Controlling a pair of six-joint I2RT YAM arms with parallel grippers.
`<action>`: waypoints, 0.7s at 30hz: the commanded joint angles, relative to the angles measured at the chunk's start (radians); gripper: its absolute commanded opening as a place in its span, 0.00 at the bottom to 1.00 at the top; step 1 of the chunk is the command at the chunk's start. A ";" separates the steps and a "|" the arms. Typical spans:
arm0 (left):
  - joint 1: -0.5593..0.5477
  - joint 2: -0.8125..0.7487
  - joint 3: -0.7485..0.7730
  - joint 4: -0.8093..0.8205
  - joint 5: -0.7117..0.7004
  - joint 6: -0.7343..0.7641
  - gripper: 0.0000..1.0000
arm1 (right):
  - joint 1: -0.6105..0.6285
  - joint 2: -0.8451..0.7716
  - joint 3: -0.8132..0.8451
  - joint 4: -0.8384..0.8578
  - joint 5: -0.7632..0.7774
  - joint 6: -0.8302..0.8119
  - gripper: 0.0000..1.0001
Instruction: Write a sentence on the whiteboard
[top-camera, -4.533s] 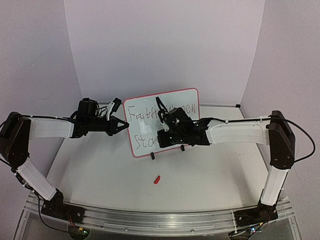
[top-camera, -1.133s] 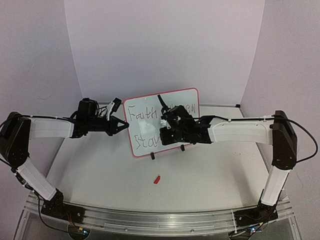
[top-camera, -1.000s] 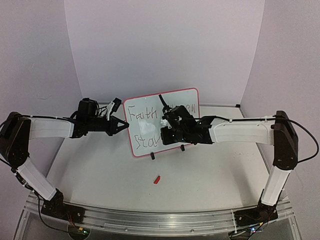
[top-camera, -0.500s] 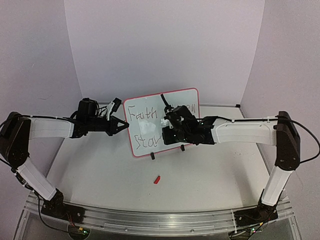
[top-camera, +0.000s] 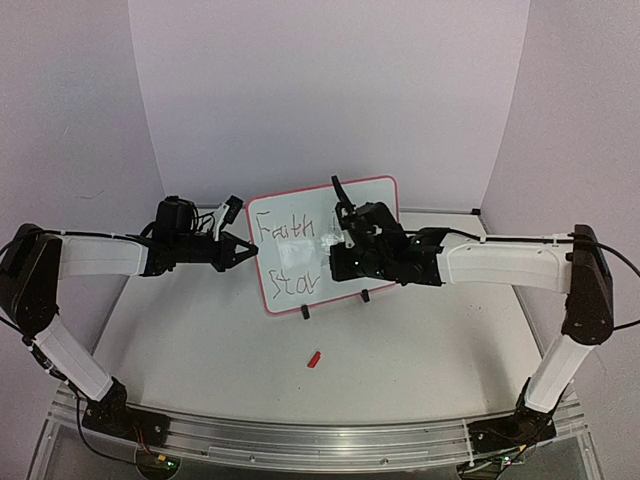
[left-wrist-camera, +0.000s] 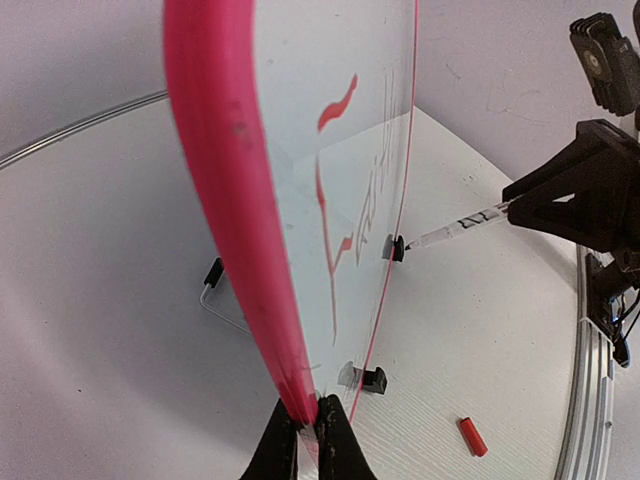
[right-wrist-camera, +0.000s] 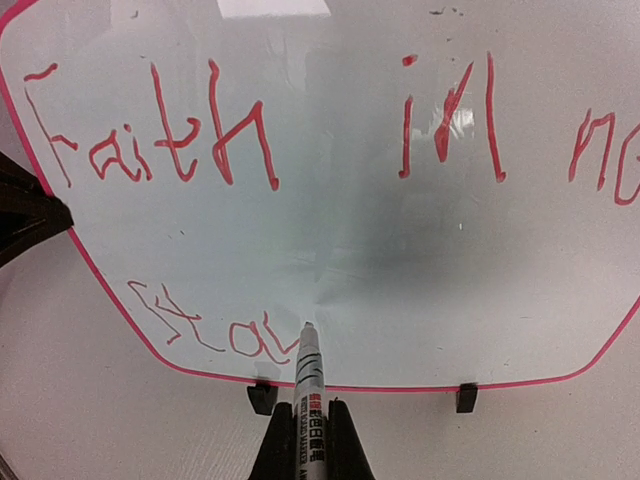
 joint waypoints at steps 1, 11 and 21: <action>0.001 0.000 0.002 -0.029 -0.061 0.067 0.00 | -0.006 0.047 0.044 0.009 -0.004 -0.001 0.00; 0.002 0.002 0.002 -0.030 -0.063 0.068 0.00 | -0.007 0.074 0.048 0.008 0.076 0.004 0.00; 0.002 0.003 0.003 -0.030 -0.062 0.067 0.00 | -0.036 0.051 0.011 -0.014 0.118 0.027 0.00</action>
